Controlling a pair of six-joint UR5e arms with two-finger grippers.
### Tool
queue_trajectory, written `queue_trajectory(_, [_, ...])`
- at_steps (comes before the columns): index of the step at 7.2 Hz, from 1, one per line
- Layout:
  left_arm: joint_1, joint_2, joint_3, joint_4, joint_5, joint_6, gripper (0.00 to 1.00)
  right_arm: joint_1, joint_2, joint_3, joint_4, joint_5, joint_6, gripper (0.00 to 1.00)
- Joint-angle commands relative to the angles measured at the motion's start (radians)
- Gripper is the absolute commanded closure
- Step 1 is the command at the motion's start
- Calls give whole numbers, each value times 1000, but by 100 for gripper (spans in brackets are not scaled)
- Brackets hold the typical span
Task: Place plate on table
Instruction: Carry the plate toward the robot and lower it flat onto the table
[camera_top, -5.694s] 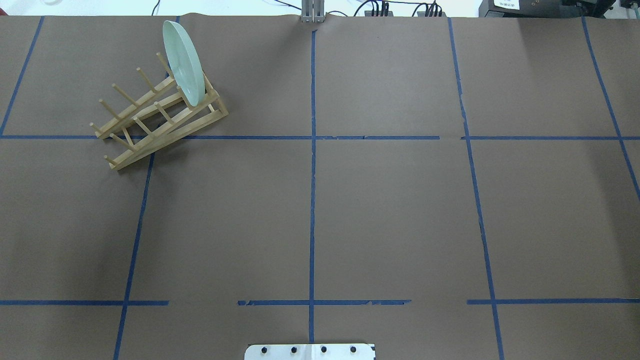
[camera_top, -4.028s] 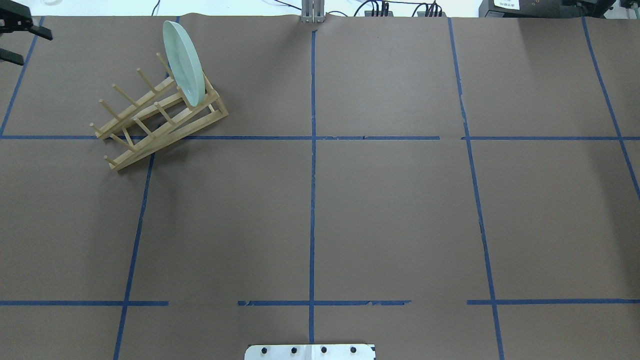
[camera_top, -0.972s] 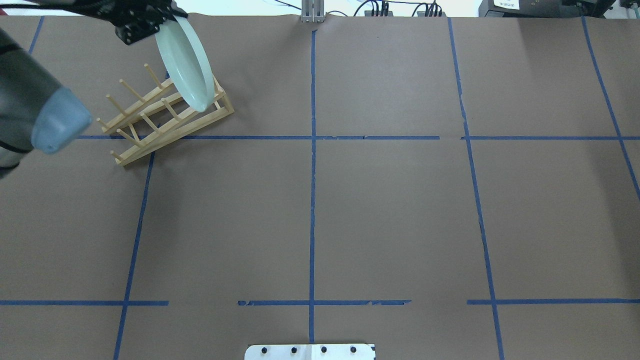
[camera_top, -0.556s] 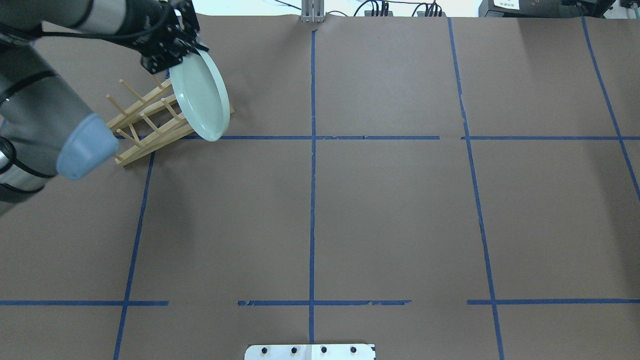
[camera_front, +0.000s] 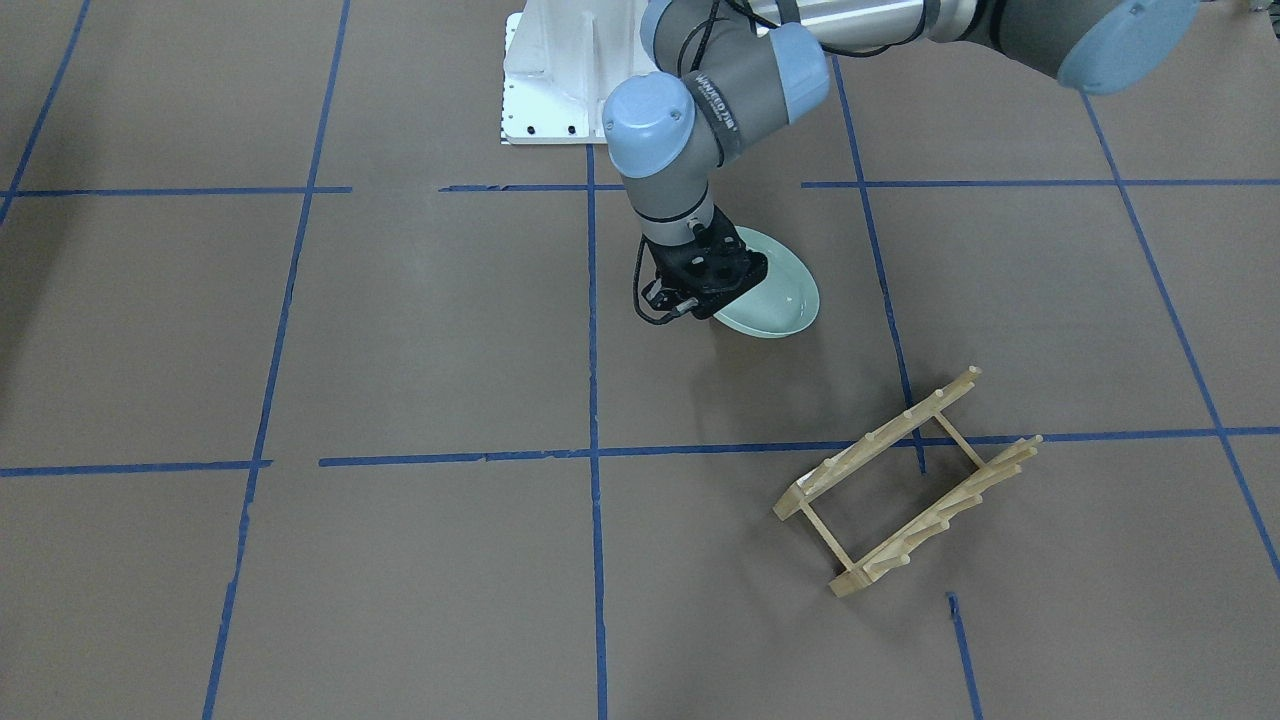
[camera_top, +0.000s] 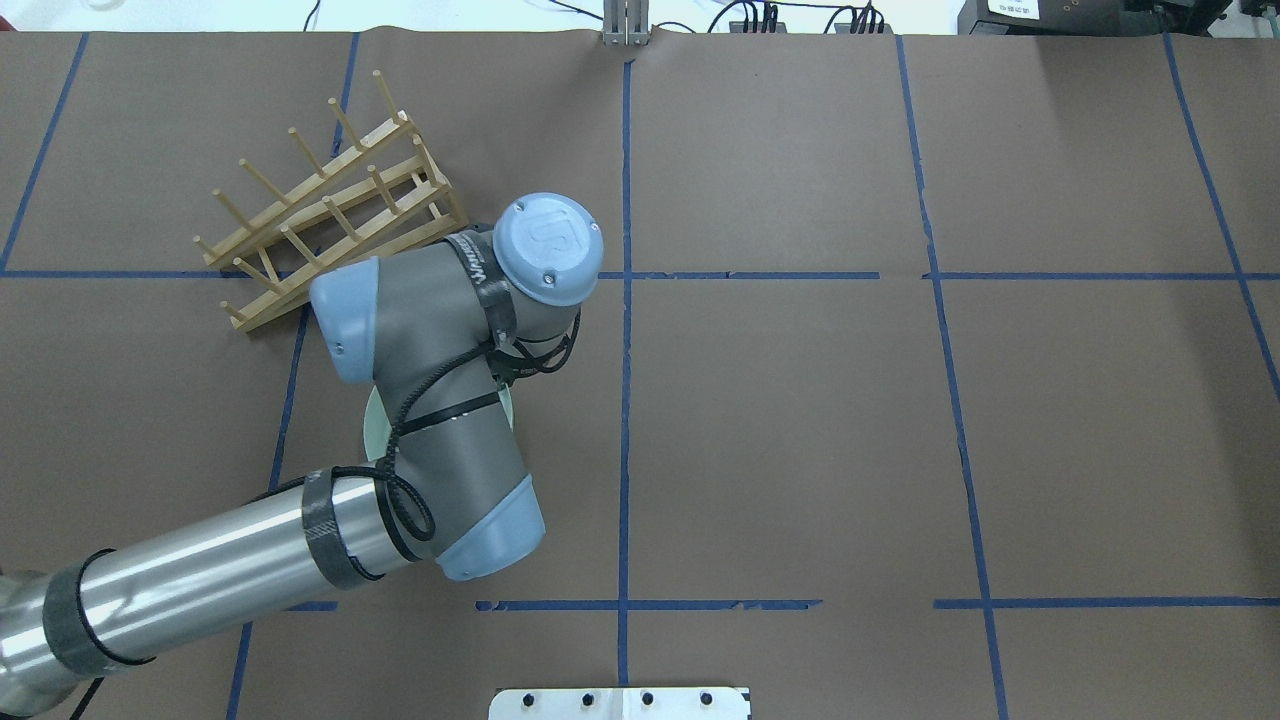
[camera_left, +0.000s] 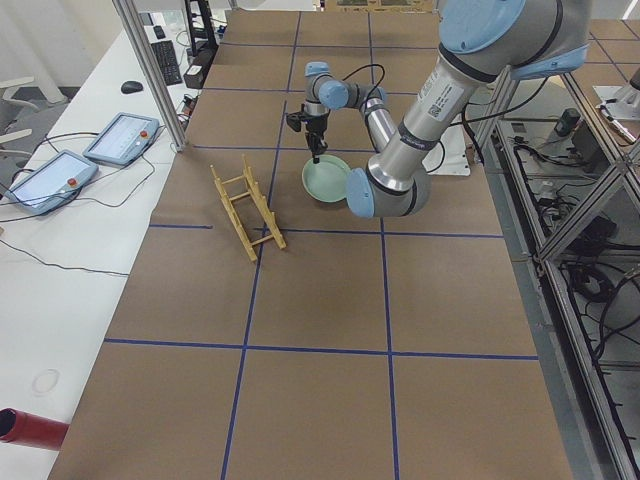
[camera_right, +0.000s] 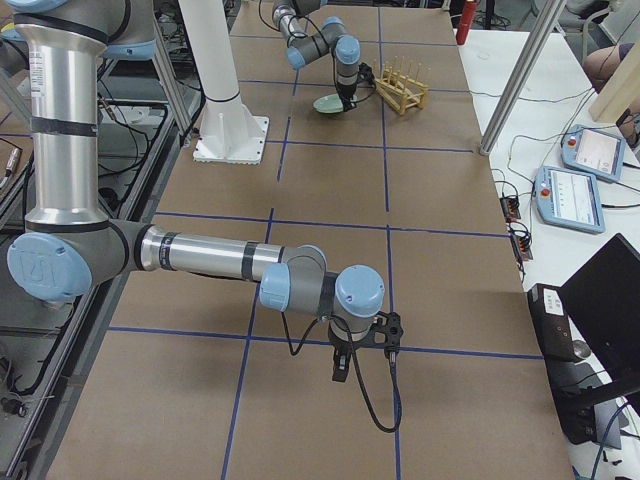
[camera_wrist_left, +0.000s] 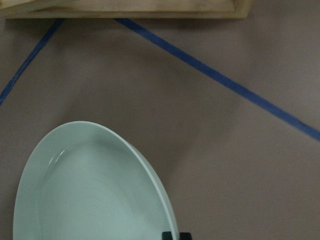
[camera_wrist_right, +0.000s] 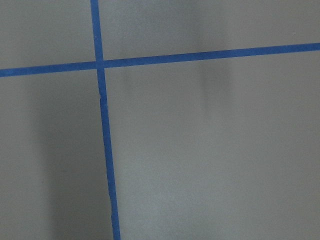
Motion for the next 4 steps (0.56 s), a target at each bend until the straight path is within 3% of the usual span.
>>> queue_trajectory(1, [37,-46,76,33,56,134,100,0,0,-1,0,0,0,0])
queue_trajectory(4, [74,-89,105,50,94,153,100,0,0,0,0,0,0,0])
